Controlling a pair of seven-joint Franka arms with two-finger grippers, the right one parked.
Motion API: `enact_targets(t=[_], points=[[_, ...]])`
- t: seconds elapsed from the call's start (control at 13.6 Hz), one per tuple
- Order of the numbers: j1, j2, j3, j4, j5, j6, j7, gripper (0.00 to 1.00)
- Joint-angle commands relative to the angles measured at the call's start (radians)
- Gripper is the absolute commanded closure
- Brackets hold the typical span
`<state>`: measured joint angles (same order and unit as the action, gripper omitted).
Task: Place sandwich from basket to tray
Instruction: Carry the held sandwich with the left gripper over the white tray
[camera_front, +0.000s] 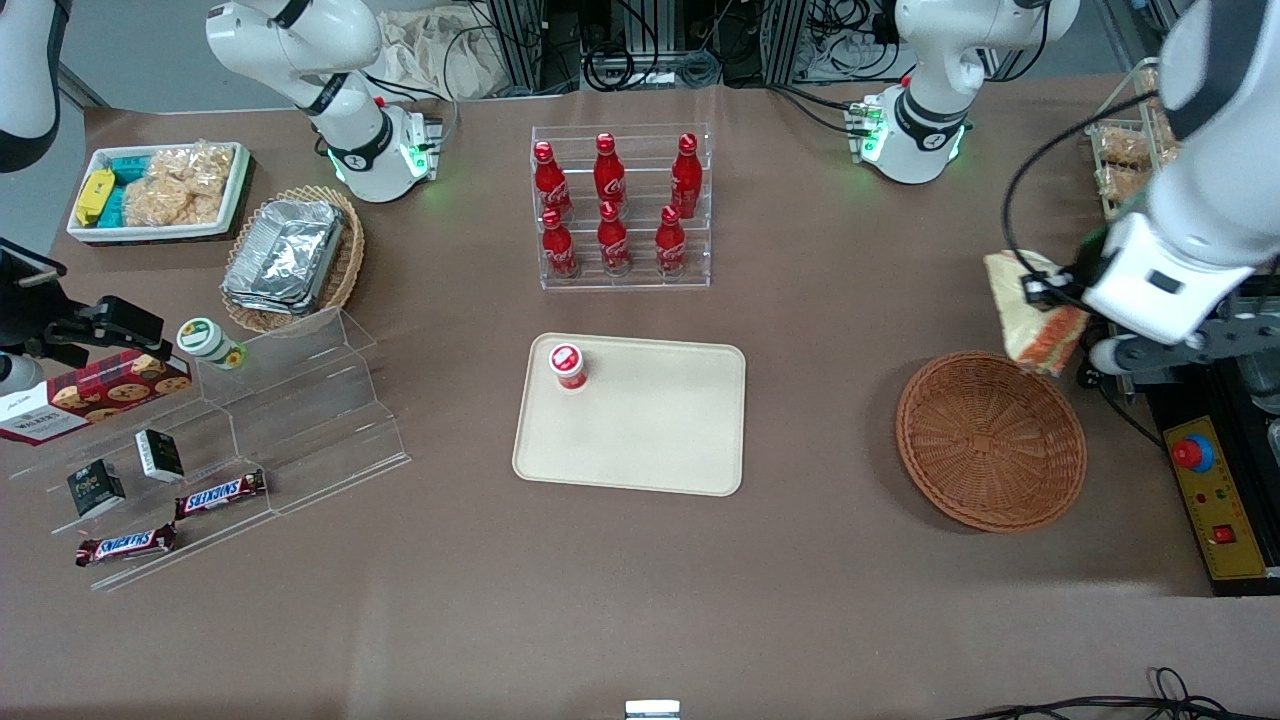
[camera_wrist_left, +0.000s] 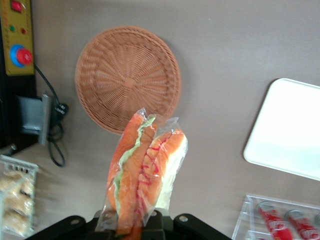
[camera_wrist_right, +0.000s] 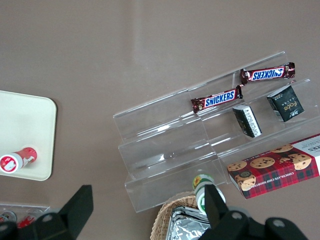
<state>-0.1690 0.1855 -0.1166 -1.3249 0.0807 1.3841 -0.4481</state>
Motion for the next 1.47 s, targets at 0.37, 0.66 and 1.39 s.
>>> enact_targets(t=[0.37, 0.66, 1.39], points=[[-0.237, 0.142, 0.006, 0.01, -0.044, 0.082, -0.375, 0.96], [-0.287, 0.27, 0.006, 0.003, -0.05, 0.238, -0.464, 0.96], [-0.395, 0.589, 0.006, 0.001, -0.035, 0.549, -0.569, 0.96]])
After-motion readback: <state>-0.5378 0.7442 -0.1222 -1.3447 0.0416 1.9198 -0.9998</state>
